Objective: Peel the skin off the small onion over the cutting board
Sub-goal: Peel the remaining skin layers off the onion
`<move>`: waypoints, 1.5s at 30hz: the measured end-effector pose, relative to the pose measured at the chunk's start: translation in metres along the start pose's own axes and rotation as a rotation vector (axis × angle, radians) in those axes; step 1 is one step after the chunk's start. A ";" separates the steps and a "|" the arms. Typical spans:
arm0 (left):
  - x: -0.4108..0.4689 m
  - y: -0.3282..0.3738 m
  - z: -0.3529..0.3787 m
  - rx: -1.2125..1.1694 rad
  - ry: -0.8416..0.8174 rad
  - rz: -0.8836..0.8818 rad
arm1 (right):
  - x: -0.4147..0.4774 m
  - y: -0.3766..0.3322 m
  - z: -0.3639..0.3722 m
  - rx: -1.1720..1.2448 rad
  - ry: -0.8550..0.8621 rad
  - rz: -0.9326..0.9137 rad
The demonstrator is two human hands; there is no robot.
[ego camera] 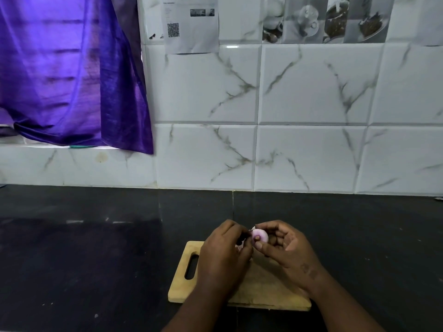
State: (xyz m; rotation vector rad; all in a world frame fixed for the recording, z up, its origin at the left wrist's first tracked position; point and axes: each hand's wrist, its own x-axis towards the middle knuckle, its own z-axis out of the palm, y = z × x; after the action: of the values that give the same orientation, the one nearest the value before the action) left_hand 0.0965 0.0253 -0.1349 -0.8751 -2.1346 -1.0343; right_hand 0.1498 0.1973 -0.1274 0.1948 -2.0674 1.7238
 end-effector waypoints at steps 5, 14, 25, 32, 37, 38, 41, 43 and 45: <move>0.001 0.002 0.002 0.065 0.033 -0.065 | 0.001 0.001 -0.001 0.055 -0.037 -0.026; 0.004 -0.006 0.005 0.057 0.028 -0.290 | 0.002 0.006 -0.001 0.186 -0.110 0.000; 0.003 0.000 -0.003 -0.366 -0.161 -0.078 | 0.003 0.001 0.002 0.371 -0.068 0.116; 0.002 0.000 -0.001 -0.327 -0.092 -0.100 | 0.001 0.003 0.000 0.211 -0.046 0.076; 0.002 0.001 -0.002 -0.284 -0.055 -0.099 | 0.002 0.003 0.001 0.225 -0.020 0.097; 0.002 0.002 -0.003 -0.270 -0.050 -0.087 | 0.003 0.003 0.001 0.226 0.011 0.099; 0.002 0.002 -0.003 -0.232 -0.063 -0.079 | 0.006 -0.002 -0.002 0.278 0.172 0.103; 0.002 0.001 -0.001 -0.179 -0.093 -0.106 | 0.006 -0.005 -0.005 0.345 0.196 0.119; 0.002 0.000 0.001 -0.095 -0.128 -0.139 | 0.004 -0.007 -0.004 0.381 0.150 0.160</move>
State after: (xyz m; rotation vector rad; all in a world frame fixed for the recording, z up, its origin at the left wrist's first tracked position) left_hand 0.0950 0.0261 -0.1342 -0.8678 -2.2960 -1.1865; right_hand 0.1498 0.2007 -0.1190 0.0127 -1.6731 2.1501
